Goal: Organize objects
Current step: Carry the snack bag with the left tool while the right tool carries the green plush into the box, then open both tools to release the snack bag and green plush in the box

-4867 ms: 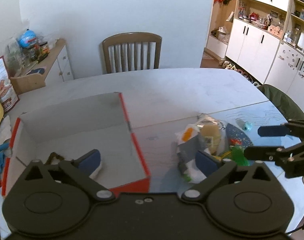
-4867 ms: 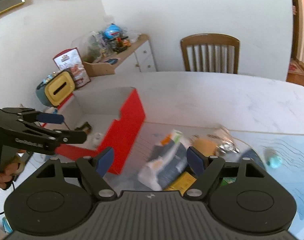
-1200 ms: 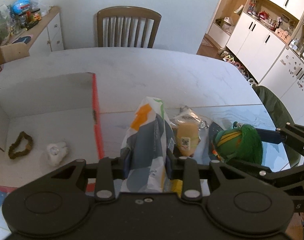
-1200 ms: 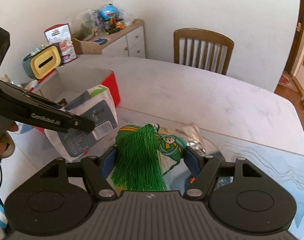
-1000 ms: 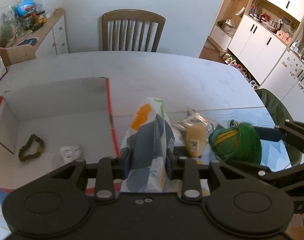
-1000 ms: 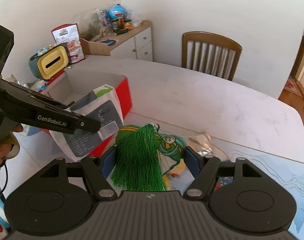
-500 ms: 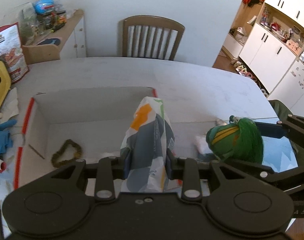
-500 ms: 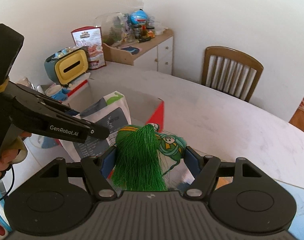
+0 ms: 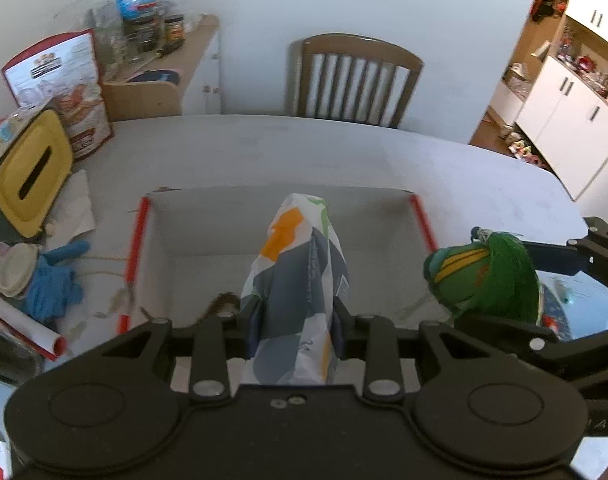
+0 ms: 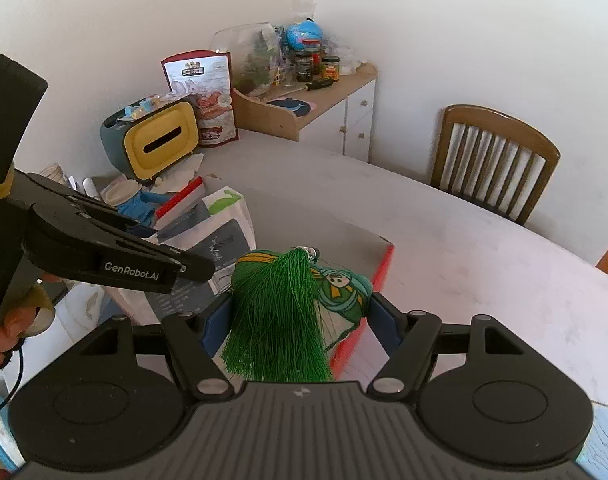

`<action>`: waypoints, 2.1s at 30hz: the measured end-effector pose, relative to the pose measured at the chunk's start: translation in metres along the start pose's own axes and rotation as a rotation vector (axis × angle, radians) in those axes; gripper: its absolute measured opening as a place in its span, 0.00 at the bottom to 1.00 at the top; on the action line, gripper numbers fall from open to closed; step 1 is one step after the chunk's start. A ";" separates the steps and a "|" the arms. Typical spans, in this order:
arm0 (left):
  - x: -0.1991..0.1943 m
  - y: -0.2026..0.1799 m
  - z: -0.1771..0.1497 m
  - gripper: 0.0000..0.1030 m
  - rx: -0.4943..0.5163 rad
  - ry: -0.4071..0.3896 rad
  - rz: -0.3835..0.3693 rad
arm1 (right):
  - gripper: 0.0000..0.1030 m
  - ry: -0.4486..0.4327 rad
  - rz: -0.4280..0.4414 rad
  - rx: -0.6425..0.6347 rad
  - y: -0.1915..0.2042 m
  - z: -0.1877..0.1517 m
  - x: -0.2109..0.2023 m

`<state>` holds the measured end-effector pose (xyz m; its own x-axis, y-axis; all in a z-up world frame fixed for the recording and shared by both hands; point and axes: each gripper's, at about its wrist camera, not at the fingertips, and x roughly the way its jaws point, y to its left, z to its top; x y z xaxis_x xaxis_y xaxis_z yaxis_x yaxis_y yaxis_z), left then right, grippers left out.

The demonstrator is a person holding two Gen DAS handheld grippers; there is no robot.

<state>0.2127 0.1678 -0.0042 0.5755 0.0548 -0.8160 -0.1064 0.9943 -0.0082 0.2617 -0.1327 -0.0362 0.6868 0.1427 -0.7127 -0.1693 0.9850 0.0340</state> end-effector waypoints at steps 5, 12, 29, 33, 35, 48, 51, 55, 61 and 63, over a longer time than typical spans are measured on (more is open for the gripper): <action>0.013 0.023 0.005 0.31 -0.019 0.009 0.044 | 0.70 0.013 -0.010 -0.005 0.008 0.009 0.031; 0.045 0.037 0.012 0.31 0.018 0.046 0.085 | 0.70 0.053 -0.019 0.000 0.009 0.018 0.081; 0.103 0.047 0.012 0.31 0.080 0.152 0.134 | 0.70 0.172 -0.023 -0.043 0.017 0.008 0.172; 0.108 0.044 0.011 0.31 0.110 0.160 0.136 | 0.71 0.212 -0.022 -0.054 0.020 0.005 0.182; 0.111 0.043 0.011 0.31 0.113 0.171 0.134 | 0.71 0.228 -0.030 -0.055 0.021 0.006 0.186; 0.122 0.041 0.010 0.36 0.113 0.220 0.112 | 0.73 0.304 0.001 -0.111 0.030 0.002 0.192; 0.122 0.040 0.011 0.36 0.106 0.222 0.109 | 0.73 0.296 0.002 -0.115 0.028 0.003 0.187; 0.118 0.040 0.010 0.40 0.110 0.209 0.115 | 0.73 0.281 0.008 -0.099 0.022 0.004 0.180; 0.103 0.039 0.010 0.56 0.112 0.171 0.123 | 0.73 0.244 0.017 -0.075 0.015 0.008 0.162; 0.098 0.038 0.009 0.57 0.109 0.161 0.123 | 0.73 0.229 0.021 -0.074 0.014 0.009 0.154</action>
<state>0.2725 0.2117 -0.0786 0.4258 0.1692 -0.8888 -0.0746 0.9856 0.1518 0.3710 -0.0961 -0.1393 0.5055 0.1285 -0.8532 -0.2386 0.9711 0.0049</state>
